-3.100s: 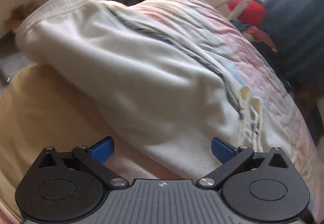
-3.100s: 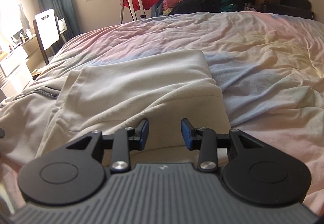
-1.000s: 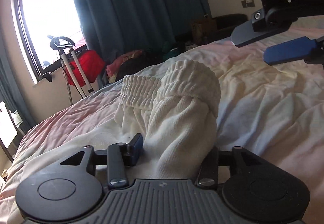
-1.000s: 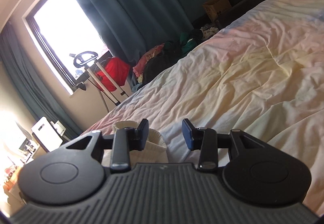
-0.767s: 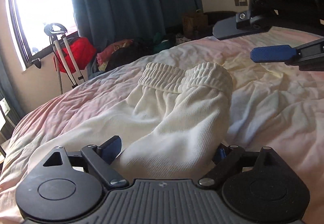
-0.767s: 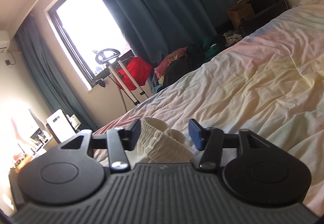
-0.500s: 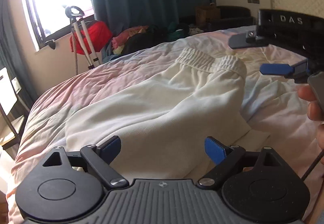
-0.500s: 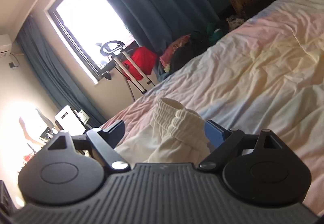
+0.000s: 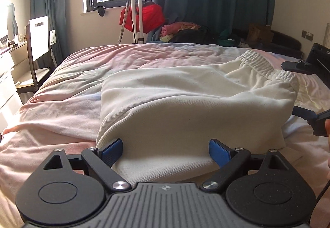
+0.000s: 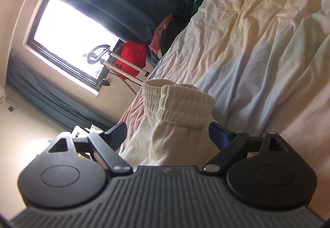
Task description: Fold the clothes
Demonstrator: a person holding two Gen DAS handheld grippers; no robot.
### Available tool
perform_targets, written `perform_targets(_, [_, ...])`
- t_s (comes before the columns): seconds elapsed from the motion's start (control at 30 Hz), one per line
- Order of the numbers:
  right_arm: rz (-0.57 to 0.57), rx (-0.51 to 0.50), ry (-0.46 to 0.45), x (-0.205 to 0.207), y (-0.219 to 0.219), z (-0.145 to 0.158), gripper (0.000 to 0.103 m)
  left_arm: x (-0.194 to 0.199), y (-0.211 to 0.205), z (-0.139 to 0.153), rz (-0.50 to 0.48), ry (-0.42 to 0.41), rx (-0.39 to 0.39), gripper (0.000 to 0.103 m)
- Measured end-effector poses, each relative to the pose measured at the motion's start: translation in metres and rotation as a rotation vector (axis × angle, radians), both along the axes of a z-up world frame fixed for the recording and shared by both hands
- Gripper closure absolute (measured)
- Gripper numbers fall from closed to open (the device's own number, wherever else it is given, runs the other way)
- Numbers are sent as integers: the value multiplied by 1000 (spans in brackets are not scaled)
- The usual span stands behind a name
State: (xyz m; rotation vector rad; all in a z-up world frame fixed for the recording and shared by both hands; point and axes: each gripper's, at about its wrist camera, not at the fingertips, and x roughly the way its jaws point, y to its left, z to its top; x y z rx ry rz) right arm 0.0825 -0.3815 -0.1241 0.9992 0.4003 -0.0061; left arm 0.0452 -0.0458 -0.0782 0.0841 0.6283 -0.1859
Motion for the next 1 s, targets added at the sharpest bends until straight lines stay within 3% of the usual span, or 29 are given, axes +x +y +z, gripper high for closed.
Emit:
perform_targets(0.13, [8, -115, 16, 19, 7, -1, 16, 2, 0, -3, -10, -4, 9, 9])
perform_targets(0.2, [4, -160, 36, 22, 11, -3, 35, 1, 0, -3, -13, -6, 12, 9])
perform_targets(0.23, [3, -175, 42, 22, 12, -3, 38, 2, 1, -3, -15, -6, 10, 9])
perform_targets(0.3, [3, -211, 25, 18, 13, 1, 57, 1, 2, -2, -13, -7, 3, 9])
perform_targets(0.4, [2, -255, -42, 6, 17, 14, 67, -1, 5, 1, -6, -11, -19, 9])
perform_targets(0.5, [-28, -270, -168, -16, 21, 35, 68, -5, 14, 6, -3, -30, -86, 9])
perform_targets(0.6, [-64, -298, -209, -32, 20, 50, 68, -9, 22, 11, 14, -39, -125, 7])
perform_targets(0.67, [-90, -324, -144, -32, 16, 46, 68, -9, 25, 12, 33, -35, -136, 7])
perform_targets(0.77, [-102, -205, 72, -20, -3, 12, 67, -5, 30, 10, 61, -5, -141, 7])
perform_targets(0.87, [-114, -22, 139, -23, -20, -15, 63, 0, 35, 6, 93, 24, -142, 7])
perform_targets(0.93, [-108, 26, 122, -25, -23, -16, 63, 3, 41, 5, 112, 41, -165, 7])
perform_targets(1.0, [-100, -15, 125, -25, -18, -11, 62, 5, 47, 4, 130, 59, -196, 7])
